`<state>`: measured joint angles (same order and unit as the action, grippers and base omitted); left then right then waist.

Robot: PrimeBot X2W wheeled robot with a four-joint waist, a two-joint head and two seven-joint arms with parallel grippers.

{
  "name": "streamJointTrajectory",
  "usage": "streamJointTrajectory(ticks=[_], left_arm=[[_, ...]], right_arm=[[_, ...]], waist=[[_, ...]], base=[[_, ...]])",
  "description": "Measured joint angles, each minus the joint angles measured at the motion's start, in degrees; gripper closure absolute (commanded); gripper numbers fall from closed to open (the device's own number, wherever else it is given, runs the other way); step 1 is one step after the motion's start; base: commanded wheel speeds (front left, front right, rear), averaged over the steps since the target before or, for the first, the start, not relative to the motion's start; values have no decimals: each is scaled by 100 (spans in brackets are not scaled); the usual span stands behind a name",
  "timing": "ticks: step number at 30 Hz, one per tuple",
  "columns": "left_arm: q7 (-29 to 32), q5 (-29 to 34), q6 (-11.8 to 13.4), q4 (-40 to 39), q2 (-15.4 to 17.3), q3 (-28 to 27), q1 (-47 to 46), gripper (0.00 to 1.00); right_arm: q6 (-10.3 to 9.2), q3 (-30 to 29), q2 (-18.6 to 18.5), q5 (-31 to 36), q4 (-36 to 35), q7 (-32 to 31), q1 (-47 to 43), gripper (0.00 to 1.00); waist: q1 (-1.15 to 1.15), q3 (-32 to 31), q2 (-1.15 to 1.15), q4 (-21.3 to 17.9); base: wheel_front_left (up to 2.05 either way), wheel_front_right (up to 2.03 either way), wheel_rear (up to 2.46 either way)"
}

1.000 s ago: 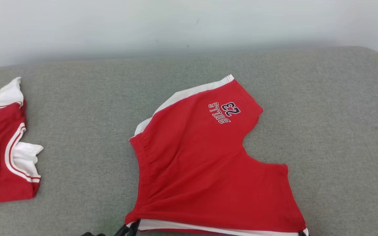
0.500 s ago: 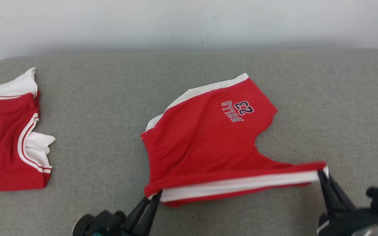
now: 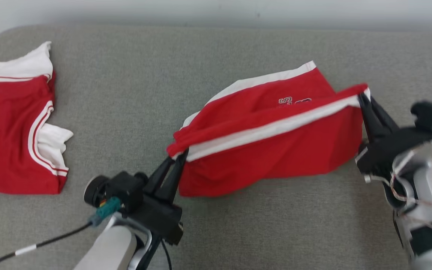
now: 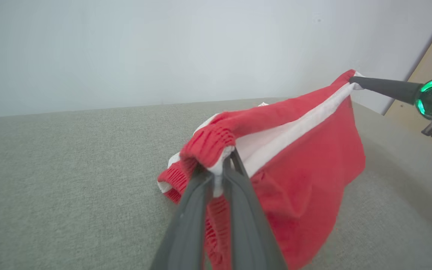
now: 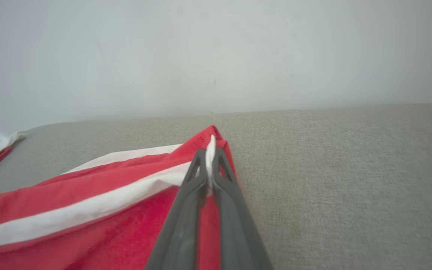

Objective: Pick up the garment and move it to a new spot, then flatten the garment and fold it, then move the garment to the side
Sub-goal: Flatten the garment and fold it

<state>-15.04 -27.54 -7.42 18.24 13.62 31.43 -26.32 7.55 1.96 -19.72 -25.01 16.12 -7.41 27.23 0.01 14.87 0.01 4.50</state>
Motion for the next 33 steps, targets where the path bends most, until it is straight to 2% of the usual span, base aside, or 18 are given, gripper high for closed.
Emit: streamJointTrajectory(ticks=[6, 11, 22, 23, 24, 25, 26, 27, 33], left_arm=[[0, -81, -9, 431, -135, 143, -671, 100], [0, -103, -10, 759, -269, 53, -1145, 100], [0, -8, -11, 1196, -448, -41, -1524, 100], [0, 11, -11, 1224, -463, -42, -1528, 72], [0, 31, -11, 1251, -474, -48, -1535, 24], [0, 36, -11, 1287, -497, -78, -1543, 0], [0, 64, -11, 1326, -514, -111, -1548, 0], [0, 64, -11, 1326, -514, -111, -1548, 0], [0, 236, -11, 1425, -583, -323, -1454, 0]], right_arm=[[0, 326, -89, 245, 1282, 38, 1301, 100], [0, 503, -70, 363, 2238, 231, 2195, 100], [0, 1114, 36, 653, 3726, 809, 3127, 100], [0, 1157, 51, 657, 3824, 879, 3172, 100], [0, 1183, 70, 657, 3920, 969, 3214, 100], [0, 1214, 86, 657, 4012, 1054, 3254, 70], [0, 1249, 102, 657, 4098, 1131, 3290, 40], [0, 1249, 102, 657, 4098, 1131, 3290, 0], [0, 1512, 242, 499, 4470, 1459, 3338, 0]], waist=[[0, 308, 0, 127], [0, 567, 0, 229], [0, 913, 1, 329], [0, 903, 1, 326], [0, 889, 1, 322], [0, 872, 1, 316], [-1, 851, 0, 311], [-1, 851, 0, 311], [-1, 646, 1, 263]], base=[[0, 0, 0], [0, 0, 0], [0, 0, 0], [0, 0, 0], [0, 0, 0], [0, 0, 0], [0, 0, 0], [0, 0, 0], [0, 0, 0]])
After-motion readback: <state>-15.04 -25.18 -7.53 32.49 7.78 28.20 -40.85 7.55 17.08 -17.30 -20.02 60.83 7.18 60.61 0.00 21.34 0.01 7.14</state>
